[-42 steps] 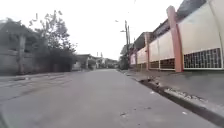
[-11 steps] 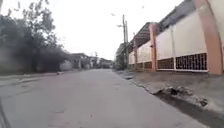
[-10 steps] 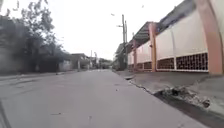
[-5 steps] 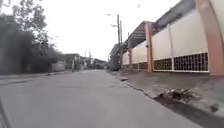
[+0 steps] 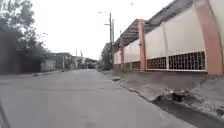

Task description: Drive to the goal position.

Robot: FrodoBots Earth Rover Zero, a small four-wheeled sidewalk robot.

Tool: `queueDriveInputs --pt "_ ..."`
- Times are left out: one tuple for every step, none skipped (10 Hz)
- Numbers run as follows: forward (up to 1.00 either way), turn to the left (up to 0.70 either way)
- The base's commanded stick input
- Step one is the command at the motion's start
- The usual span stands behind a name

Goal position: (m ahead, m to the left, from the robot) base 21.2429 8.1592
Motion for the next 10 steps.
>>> queueDriveInputs --pt "0.70 0.00" --pt "0.70 0.00" --pt "0.70 0.00" --pt "0.70 0.00" --pt "0.70 0.00" --pt "0.70 0.00" --pt "0.70 0.00" --pt "0.70 0.00" --pt "0.70 0.00" --pt "0.70 0.00"
